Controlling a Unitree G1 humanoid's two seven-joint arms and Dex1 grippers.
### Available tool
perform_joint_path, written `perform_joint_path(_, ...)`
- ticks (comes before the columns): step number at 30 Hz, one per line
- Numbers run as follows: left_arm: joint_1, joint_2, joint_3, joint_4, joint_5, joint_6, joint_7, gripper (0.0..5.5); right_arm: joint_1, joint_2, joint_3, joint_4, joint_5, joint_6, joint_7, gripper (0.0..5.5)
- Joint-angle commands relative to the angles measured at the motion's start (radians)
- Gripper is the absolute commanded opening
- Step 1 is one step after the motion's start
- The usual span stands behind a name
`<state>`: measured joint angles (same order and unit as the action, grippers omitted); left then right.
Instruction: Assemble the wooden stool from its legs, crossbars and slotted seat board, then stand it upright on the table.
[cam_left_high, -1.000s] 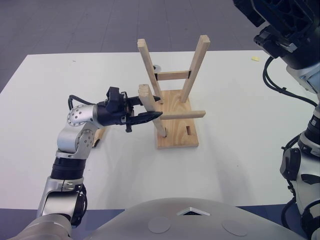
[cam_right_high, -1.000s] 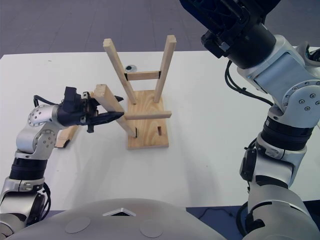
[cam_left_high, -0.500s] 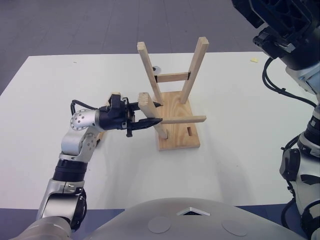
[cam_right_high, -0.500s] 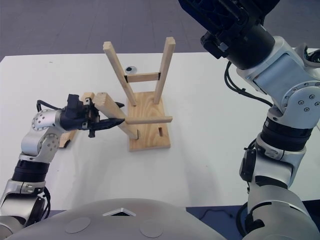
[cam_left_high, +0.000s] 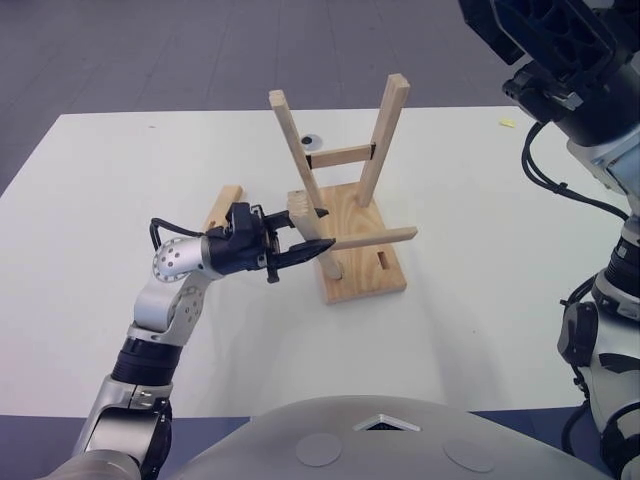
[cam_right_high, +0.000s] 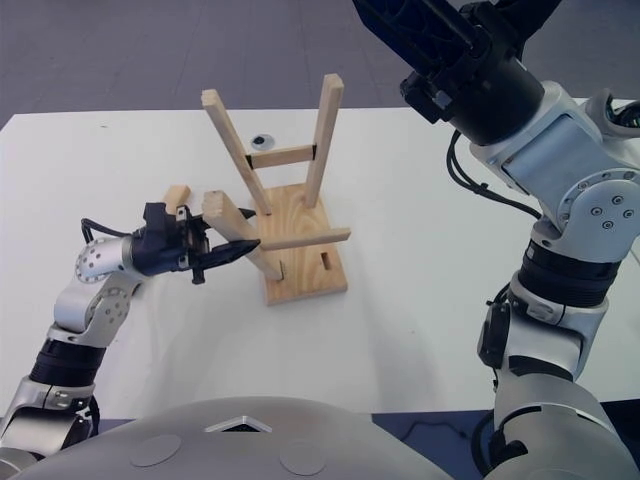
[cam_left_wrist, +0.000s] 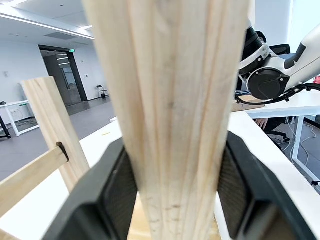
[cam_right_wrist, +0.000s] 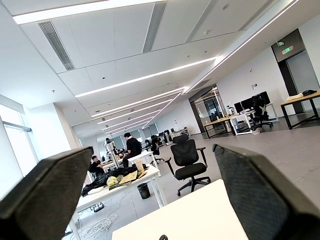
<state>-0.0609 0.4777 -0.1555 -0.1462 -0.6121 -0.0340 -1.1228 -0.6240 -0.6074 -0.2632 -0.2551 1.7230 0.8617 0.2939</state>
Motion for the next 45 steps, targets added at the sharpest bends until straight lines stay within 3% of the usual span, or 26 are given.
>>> perform_joint_path(1, 0.142, 0.154, -0.168, 0.099, 0.384, 0.066, 0.084, 2.03, 0.014, 0.006, -0.013, -0.019, -0.019, -0.017, -0.015, 4.47)
perform_joint_path(13, 0.196, 0.181, -0.212, 0.038, 0.181, 0.348, 0.278, 2.03, 0.035, 0.010, -0.016, -0.033, -0.023, -0.032, -0.027, 4.47)
perform_joint_path(21, 0.134, 0.208, -0.294, 0.164, 0.136, 0.400, 0.145, 2.03, 0.037, 0.015, -0.013, -0.034, -0.019, -0.036, -0.034, 4.47)
perform_joint_path(25, 0.122, 0.216, -0.327, 0.211, 0.233, 0.354, 0.196, 2.03, 0.042, 0.016, -0.014, -0.036, -0.017, -0.039, -0.038, 4.47)
perform_joint_path(29, 0.126, 0.226, -0.355, 0.280, 0.485, 0.115, 0.330, 2.03, 0.058, 0.017, -0.019, -0.047, -0.017, -0.044, -0.044, 4.47)
perform_joint_path(32, 0.125, 0.227, -0.386, 0.300, 0.525, 0.064, 0.360, 2.03, 0.055, 0.019, -0.018, -0.045, -0.019, -0.042, -0.045, 4.47)
perform_joint_path(39, 0.155, 0.220, -0.446, 0.280, 0.463, 0.107, 0.376, 2.03, 0.054, 0.021, -0.015, -0.047, -0.024, -0.043, -0.043, 4.47)
perform_joint_path(45, 0.049, 0.191, -0.384, 0.474, 0.226, 0.221, 0.200, 2.03, 0.058, 0.031, -0.013, -0.049, -0.028, -0.050, -0.052, 4.47)
